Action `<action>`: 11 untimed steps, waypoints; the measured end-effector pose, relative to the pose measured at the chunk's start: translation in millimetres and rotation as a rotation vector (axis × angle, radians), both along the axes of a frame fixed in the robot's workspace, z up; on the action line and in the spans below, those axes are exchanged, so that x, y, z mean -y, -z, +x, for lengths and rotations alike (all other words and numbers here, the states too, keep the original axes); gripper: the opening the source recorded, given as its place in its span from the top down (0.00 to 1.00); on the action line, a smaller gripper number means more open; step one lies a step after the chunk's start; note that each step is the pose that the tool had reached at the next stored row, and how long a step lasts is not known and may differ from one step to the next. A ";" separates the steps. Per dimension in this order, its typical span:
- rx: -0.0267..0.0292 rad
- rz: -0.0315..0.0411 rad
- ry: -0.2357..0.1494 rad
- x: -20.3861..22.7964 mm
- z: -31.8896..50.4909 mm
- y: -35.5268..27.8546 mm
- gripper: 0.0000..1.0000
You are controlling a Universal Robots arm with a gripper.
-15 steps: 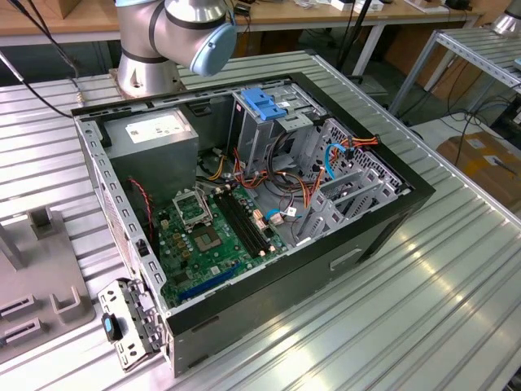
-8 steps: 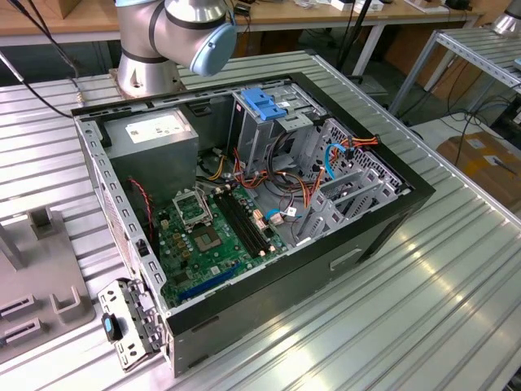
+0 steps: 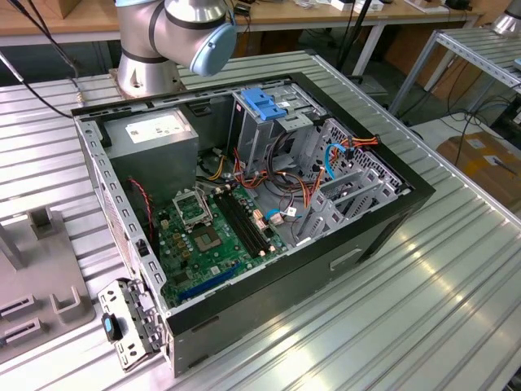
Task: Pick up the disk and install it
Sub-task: 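Pick up the disk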
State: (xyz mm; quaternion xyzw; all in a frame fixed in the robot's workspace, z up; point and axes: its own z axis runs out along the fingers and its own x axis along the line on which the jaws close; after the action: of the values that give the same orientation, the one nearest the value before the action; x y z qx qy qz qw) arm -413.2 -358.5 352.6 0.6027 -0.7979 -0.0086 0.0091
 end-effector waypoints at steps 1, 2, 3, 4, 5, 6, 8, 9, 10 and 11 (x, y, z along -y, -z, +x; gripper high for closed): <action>0.0050 0.0034 -0.017 0.0 0.0 0.1 0.89; 0.0077 0.0059 -0.026 -0.1 -0.1 0.1 0.89; 0.0117 0.0101 -0.039 -0.1 -0.1 0.1 0.89; 0.0149 0.0137 -0.050 0.0 0.0 0.1 0.89; 0.0176 0.0167 -0.059 0.0 0.0 0.0 0.89; 0.0201 0.0194 -0.067 -0.1 -0.1 0.1 0.89; 0.0270 0.0273 -0.092 0.0 -0.1 0.1 0.89; 0.0310 0.0319 -0.115 0.0 0.0 0.1 0.89; 0.0330 0.0335 -0.132 0.0 0.0 0.3 0.89; 0.0336 0.0342 -0.144 -0.1 0.0 0.6 0.89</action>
State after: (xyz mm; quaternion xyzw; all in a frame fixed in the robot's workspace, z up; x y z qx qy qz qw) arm -413.2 -358.4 352.0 0.6587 -0.7522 -0.0114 -0.0140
